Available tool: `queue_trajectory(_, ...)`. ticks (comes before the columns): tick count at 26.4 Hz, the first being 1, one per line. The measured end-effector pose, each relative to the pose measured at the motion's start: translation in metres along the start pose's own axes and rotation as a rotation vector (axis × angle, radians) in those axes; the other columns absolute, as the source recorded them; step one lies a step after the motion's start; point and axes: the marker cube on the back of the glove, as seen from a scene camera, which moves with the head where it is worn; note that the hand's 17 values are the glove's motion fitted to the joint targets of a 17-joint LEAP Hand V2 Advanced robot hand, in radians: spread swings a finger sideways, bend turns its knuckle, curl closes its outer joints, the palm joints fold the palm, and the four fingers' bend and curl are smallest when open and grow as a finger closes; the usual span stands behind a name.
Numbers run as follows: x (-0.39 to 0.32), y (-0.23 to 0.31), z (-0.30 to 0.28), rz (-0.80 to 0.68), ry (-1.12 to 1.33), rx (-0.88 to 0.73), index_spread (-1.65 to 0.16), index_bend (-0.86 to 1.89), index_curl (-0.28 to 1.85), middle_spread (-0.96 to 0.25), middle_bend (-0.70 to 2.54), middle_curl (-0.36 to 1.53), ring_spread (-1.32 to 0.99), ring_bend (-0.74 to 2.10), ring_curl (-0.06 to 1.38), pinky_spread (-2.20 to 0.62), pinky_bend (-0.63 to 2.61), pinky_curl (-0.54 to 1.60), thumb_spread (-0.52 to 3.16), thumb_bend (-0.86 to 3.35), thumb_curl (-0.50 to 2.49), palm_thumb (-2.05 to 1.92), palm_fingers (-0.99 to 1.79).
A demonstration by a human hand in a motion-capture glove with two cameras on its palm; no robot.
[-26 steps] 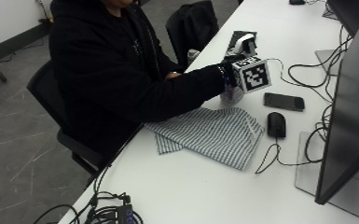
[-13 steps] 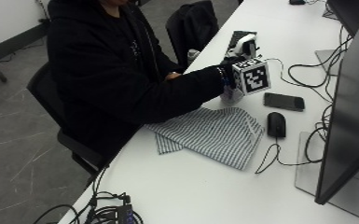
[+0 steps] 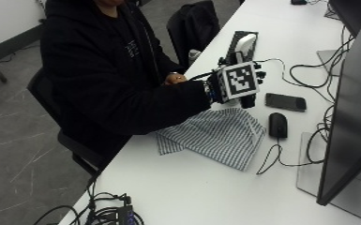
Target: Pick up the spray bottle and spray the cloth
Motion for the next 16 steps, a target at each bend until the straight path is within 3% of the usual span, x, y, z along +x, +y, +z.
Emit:
queue_trajectory(8, 0.014, 0.084, -0.053, -0.008, 0.519, -0.050, -0.37, 0.10, 0.34, -0.14, 0.18, 0.37, -0.17, 0.40, 0.35, 0.07, 0.55, 0.39, 0.85, -0.05, 0.47, 0.53, 0.42)
queue_trajectory(16, 0.001, 0.147, -0.058, -0.022, 0.645, -0.110, -0.39, 0.11, 0.30, -0.14, 0.18, 0.35, -0.17, 0.42, 0.34, 0.13, 0.54, 0.38, 0.88, -0.05, 0.42, 0.48, 0.39)
